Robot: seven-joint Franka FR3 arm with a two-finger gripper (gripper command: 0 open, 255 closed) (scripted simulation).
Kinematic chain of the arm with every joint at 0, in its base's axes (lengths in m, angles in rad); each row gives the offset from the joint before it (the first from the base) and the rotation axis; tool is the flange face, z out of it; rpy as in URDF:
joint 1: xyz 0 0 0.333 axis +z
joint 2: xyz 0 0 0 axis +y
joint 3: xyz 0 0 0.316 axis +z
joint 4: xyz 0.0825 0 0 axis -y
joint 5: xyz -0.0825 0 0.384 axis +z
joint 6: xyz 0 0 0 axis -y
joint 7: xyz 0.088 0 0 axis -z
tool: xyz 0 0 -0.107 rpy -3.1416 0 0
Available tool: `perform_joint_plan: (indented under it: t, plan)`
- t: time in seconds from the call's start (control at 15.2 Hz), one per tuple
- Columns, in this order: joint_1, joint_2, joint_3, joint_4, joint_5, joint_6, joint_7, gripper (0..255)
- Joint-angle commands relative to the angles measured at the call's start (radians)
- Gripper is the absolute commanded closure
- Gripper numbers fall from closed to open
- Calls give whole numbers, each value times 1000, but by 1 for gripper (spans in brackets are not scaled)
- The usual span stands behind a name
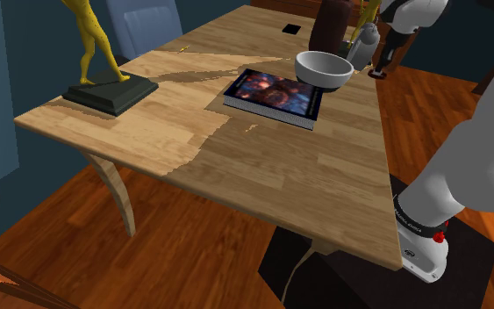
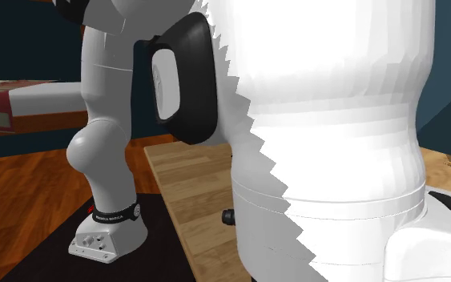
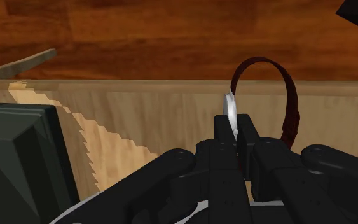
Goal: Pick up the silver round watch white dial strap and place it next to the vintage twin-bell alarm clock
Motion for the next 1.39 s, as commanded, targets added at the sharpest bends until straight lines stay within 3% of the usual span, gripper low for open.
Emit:
perform_joint_plan:
  t: [0.0,0.26,0.33,0.66,0.92,1.32]
  plan:
    - [-1,2,1,-2,2,3,-1,255]
    - [-1,1,1,-2,2,3,-1,255]
    - [-1,1,1,-2,2,3,-1,0]
    - [-1,1,1,-2,2,3,-1,0]
    - [111,-143,-78,34,-176,-94,119,0]
    - [108,-144,-75,34,-177,-94,119,0]
